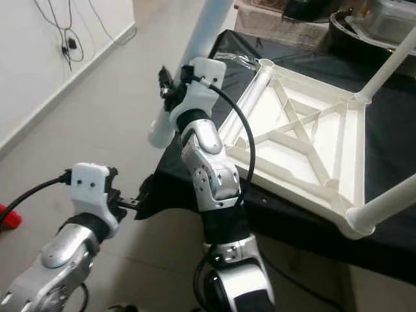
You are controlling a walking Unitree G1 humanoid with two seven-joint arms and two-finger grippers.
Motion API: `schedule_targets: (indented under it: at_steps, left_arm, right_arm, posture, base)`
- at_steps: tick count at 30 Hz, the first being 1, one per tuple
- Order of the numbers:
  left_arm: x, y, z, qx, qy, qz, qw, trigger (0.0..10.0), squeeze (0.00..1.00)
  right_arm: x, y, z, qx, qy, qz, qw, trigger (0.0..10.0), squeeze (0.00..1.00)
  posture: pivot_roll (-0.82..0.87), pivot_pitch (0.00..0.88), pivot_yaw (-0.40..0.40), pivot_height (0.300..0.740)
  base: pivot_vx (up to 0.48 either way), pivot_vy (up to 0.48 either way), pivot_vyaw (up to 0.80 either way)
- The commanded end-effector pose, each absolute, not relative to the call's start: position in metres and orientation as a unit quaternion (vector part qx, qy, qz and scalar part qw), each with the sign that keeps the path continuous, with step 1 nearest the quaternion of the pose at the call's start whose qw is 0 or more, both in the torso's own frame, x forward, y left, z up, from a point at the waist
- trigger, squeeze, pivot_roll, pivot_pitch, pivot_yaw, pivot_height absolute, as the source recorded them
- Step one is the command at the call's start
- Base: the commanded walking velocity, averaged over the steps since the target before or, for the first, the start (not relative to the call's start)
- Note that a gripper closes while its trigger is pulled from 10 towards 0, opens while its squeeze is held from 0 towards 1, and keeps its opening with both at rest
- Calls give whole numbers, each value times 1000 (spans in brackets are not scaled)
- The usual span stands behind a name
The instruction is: Building children table
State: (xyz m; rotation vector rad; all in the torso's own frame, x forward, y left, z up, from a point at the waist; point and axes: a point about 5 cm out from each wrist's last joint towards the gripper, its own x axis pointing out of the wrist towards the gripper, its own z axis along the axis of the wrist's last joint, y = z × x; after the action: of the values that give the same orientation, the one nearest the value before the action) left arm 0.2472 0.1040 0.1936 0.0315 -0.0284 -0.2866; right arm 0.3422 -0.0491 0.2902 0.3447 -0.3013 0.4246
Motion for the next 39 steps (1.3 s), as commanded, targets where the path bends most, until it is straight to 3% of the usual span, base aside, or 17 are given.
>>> schedule_targets:
  at_steps: [1, 4, 36, 37, 38, 39]
  left_arm:
    - [251, 104, 191, 35, -13, -147, 988, 10000, 0]
    - [268, 106, 191, 85, -16, -159, 983, 10000, 0]
    - [291, 100, 176, 96, -20, -191, 977, 10000, 0]
    - [292, 100, 176, 96, -22, -193, 976, 7216, 0]
    - [292, 100, 176, 96, -22, -193, 976, 7216, 0]
    - [292, 99, 177, 95, -25, -197, 976, 0, 0]
  right_arm:
    - [338, -45, 286, 176, -138, 235, 946, 10000, 0]
    - [331, -43, 274, 168, -121, 275, 939, 10000, 0]
    - [301, -32, 259, 172, -72, 390, 902, 10000, 0]
    - [299, -31, 258, 172, -70, 393, 900, 10000, 0]
    - [299, -31, 258, 172, -70, 393, 900, 10000, 0]
    - [298, -30, 256, 172, -67, 396, 900, 10000, 0]
  posture:
    - [67, 85, -80, 740]
    - [62, 75, -74, 740]
    - [49, 83, -70, 740]
    - [49, 84, -66, 740]
    - [49, 84, -66, 740]
    - [49, 82, -69, 740]
  base:
    - [0, 0, 0]
    - [0, 0, 0]
    - [0, 0, 0]
    - [0, 0, 0]
    - [0, 0, 0]
    - [0, 0, 0]
